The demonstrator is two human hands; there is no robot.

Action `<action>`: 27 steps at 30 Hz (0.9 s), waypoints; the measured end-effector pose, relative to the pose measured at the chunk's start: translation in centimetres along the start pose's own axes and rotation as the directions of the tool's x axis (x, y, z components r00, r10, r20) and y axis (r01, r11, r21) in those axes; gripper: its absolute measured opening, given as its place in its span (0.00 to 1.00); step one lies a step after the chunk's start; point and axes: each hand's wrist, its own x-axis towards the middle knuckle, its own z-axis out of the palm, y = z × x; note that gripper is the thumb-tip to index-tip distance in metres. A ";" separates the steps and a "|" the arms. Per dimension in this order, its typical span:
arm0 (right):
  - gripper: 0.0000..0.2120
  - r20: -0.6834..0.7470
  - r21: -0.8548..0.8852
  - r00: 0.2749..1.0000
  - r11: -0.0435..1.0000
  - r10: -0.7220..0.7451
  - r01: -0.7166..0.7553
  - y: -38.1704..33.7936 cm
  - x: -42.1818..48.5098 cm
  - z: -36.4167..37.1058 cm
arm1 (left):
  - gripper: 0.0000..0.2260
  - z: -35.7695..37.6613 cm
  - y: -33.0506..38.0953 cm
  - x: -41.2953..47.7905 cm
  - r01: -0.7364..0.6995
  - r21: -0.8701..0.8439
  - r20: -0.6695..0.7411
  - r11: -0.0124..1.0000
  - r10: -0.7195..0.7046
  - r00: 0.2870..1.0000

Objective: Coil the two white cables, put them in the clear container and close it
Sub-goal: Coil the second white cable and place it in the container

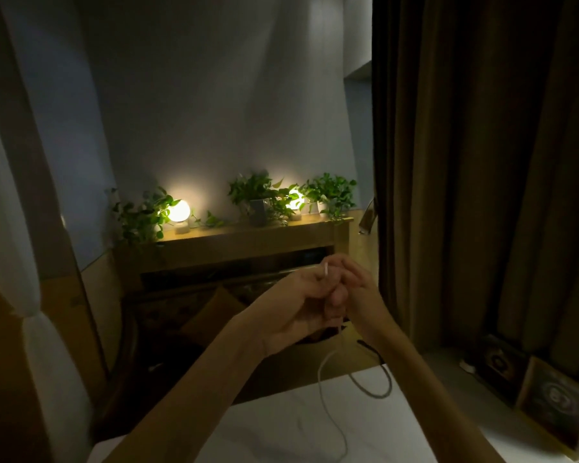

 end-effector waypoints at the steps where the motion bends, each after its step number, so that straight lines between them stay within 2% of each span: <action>1: 0.12 -0.013 0.026 0.996 0.996 0.089 -0.089 0.3 -0.6 0.7 | 0.11 0.0 0.2 0.5 -0.069 0.055 -0.040 0.996 0.071 0.997; 4: 0.14 0.022 -0.054 0.958 0.957 0.288 -0.286 1.6 -3.2 2.7 | 0.12 -1.2 0.8 2.0 -0.249 0.110 -0.225 0.962 0.268 0.937; 7: 0.08 0.170 -0.265 0.933 0.927 0.317 -0.267 2.1 -5.6 2.4 | 0.14 -3.8 0.0 2.8 -0.192 0.327 -0.337 0.925 0.304 0.891; 10: 0.08 0.238 -0.409 0.842 0.836 0.484 -0.365 0.5 -5.5 0.9 | 0.15 -4.4 -2.3 2.8 -0.124 0.472 -0.330 0.873 0.305 0.893; 13: 0.10 0.276 -0.486 0.761 0.768 0.587 -0.416 -1.0 -5.1 -0.2 | 0.14 -3.6 -4.1 3.3 -0.131 0.632 -0.237 0.764 0.352 0.906; 15: 0.12 0.280 -0.502 0.773 0.773 0.569 -0.388 -1.4 -4.7 -1.2 | 0.12 -3.2 -4.3 3.7 -0.137 0.733 -0.148 0.667 0.352 0.924; 17: 0.14 0.278 -0.508 0.762 0.763 0.585 -0.400 -1.7 -4.1 -2.5 | 0.11 -3.3 -4.3 3.7 -0.152 0.854 -0.037 0.497 0.351 0.936; 19: 0.15 0.329 -0.532 0.680 0.724 0.655 -0.439 -2.1 -3.5 -4.0 | 0.11 -4.0 -4.1 3.4 -0.181 0.944 0.069 0.275 0.373 0.925; 21: 0.15 0.388 -0.564 0.546 0.660 0.742 -0.496 -2.4 -3.1 -5.6 | 0.11 -5.3 -3.4 3.0 -0.169 0.979 0.109 0.111 0.417 0.902; 22: 0.14 0.405 -0.587 0.498 0.636 0.766 -0.500 -2.5 -3.2 -6.4 | 0.11 -6.0 -3.0 2.8 -0.141 0.985 0.082 0.102 0.442 0.893; 23: 0.13 0.409 -0.614 0.483 0.625 0.774 -0.483 -2.3 -3.2 -7.2 | 0.13 -6.8 -2.6 2.7 -0.105 0.986 0.035 0.129 0.460 0.887; 24: 0.12 0.391 -0.633 0.505 0.623 0.770 -0.460 -2.0 -3.3 -8.0 | 0.14 -7.4 -2.1 2.6 -0.068 0.985 -0.014 0.157 0.467 0.884; 25: 0.11 0.353 -0.643 0.568 0.634 0.744 -0.431 -1.6 -3.3 -8.9 | 0.13 -7.9 -1.8 2.5 -0.036 0.987 -0.043 0.159 0.464 0.885; 27: 0.11 0.235 -0.657 0.746 0.667 0.623 -0.350 -0.7 -2.9 -10.9 | 0.11 -8.7 -1.5 2.3 0.013 0.996 -0.050 0.086 0.439 0.897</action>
